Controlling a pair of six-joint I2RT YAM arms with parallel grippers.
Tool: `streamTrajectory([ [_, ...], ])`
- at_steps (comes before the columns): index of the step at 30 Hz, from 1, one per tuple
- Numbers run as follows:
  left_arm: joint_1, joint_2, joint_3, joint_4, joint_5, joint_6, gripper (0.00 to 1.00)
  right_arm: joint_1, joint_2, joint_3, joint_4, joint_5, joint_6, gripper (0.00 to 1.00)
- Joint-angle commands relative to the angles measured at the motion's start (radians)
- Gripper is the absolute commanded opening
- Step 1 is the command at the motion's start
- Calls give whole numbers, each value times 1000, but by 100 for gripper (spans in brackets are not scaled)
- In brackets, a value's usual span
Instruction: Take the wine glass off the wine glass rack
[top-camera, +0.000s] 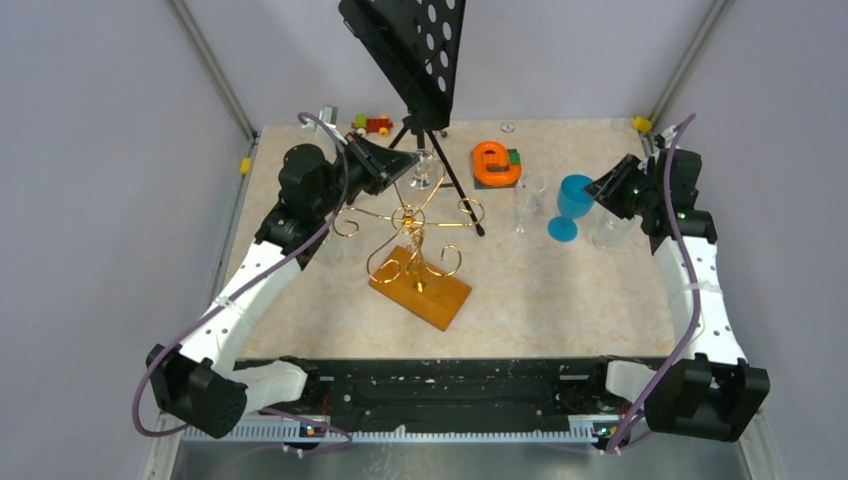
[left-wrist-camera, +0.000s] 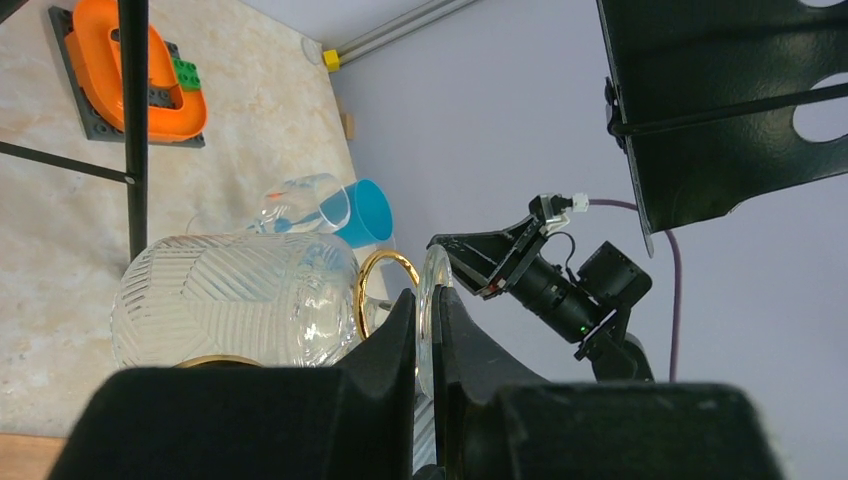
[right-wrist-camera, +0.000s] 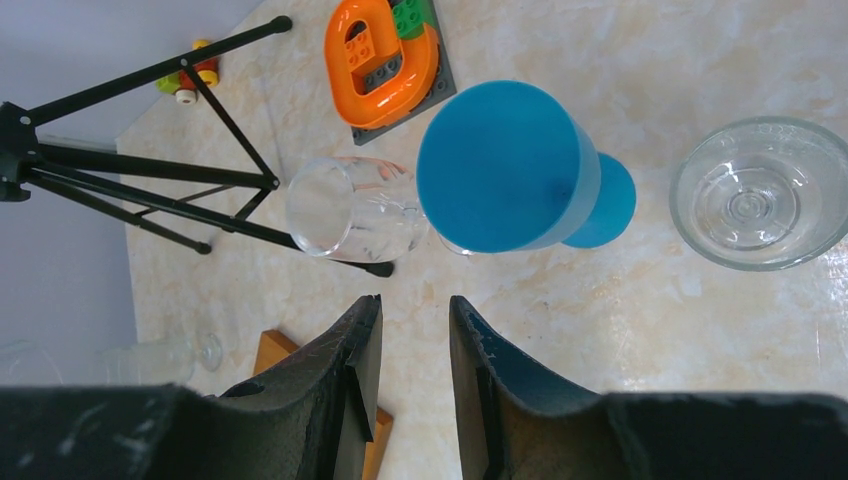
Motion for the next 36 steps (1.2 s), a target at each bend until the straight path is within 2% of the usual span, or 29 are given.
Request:
streamTrajectory([
  [1,1,-18,45,136,-51,-92,0,-10,-35,-6,33,-9,0,33],
  [13,2,-2,43,223,-72,-205,0,-10,-34,-14,44,-13,3,33],
  [23,0,77,55,296,43,-217,0,-10,-33,-22,53,-17,8,33],
  [27,0,103,98,197,68,-177,0,-10,-32,-22,54,-17,9,33],
  [36,-2,103,140,119,82,-124,0,-10,-30,-24,61,-19,13,33],
])
